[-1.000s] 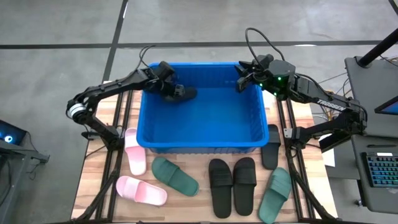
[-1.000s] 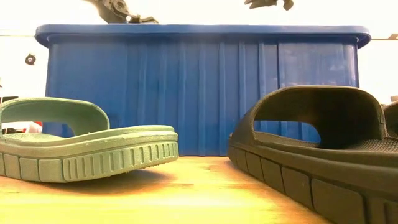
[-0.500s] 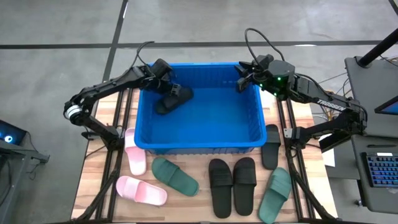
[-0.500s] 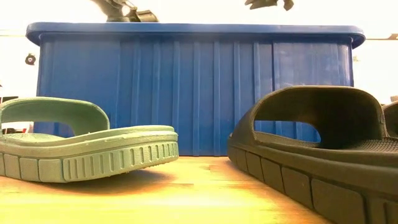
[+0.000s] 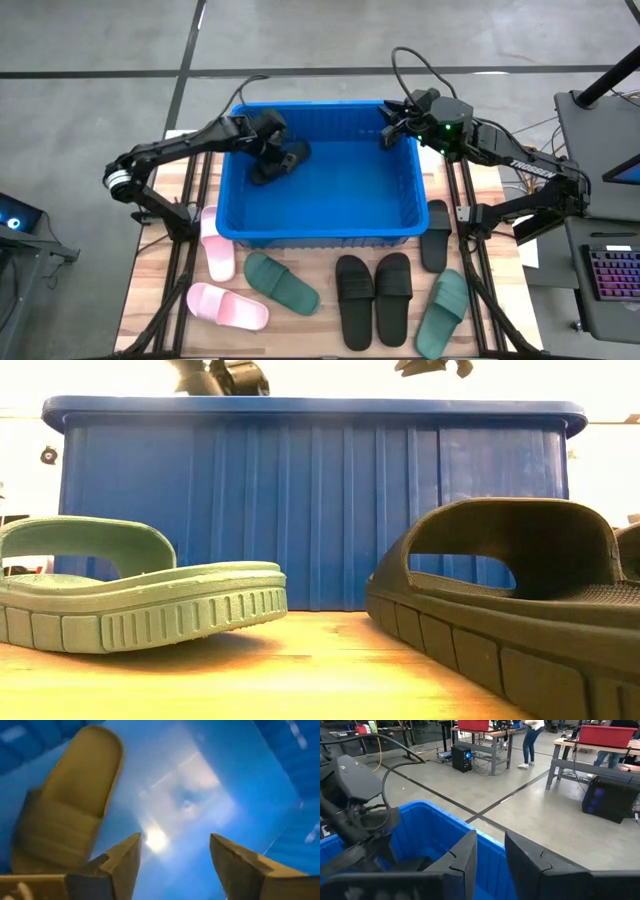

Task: Pick and place slides into bin
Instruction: Put the black slide into the blue container

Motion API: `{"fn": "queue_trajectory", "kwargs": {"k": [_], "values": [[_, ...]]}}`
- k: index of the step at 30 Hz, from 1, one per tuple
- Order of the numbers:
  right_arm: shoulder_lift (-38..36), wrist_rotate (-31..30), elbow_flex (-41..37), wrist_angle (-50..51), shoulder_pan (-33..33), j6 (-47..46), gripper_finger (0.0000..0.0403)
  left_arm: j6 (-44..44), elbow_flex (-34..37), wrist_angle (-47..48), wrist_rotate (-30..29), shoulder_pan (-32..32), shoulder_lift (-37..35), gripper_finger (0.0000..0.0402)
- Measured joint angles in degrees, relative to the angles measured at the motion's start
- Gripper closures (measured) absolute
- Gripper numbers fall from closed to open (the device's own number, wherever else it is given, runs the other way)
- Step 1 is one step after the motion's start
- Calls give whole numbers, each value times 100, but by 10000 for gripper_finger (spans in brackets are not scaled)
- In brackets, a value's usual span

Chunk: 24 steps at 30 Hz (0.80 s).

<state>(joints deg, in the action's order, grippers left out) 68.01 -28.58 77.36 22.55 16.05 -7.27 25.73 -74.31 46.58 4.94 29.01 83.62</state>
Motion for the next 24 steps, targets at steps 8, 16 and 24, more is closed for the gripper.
{"fn": "queue_trajectory", "kwargs": {"k": [8,16,24], "values": [[0,0,0,2,-2,0,320,-1518,-64,114,222,-240,315,346],[0,0,0,92,0,-17,318,-2397,-63,931,35,-313,1250,397],[0,-1,-2,129,0,-17,322,-3090,-63,943,-513,-327,1621,401]]}}
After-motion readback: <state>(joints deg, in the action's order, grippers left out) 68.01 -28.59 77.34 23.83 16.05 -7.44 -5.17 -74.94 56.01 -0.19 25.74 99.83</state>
